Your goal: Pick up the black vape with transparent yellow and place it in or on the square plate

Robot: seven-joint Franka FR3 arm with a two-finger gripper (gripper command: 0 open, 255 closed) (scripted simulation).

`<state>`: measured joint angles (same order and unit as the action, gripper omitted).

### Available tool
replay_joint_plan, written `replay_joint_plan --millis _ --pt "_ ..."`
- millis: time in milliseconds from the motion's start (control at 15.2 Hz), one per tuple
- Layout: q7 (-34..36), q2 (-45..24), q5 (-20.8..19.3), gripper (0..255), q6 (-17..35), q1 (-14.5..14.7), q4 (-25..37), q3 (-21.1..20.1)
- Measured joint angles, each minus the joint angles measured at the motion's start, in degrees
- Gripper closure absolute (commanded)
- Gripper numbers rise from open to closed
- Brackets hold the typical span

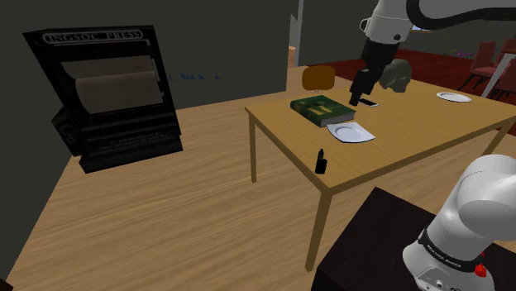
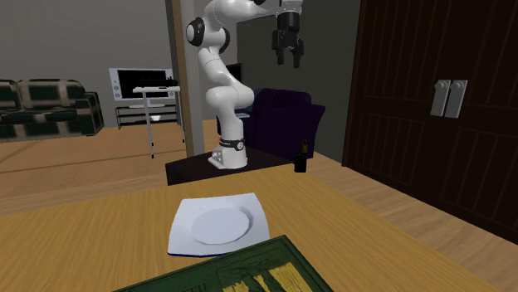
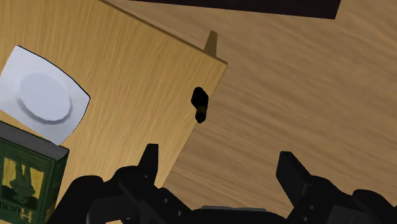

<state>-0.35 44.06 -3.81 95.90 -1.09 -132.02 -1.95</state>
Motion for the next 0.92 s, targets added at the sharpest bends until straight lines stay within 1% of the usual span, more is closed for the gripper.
replay_joint_plan --millis 132,264,462,792,924 --pt "-0.23 -0.35 -0.02 0 0.91 0.04 -0.65 0.17" --pt "-1.19 -1.27 -0.18 0 3.71 0.11 -2.78 0.91" --pt "-2.75 -3.77 -0.36 0 9.08 0.28 -6.1 2.05" --pt "-5.41 -9.63 -0.43 0 18.39 0.65 -10.3 3.81" --pt "-6.34 -12.95 -0.35 0 22.61 0.89 -11.53 4.39"
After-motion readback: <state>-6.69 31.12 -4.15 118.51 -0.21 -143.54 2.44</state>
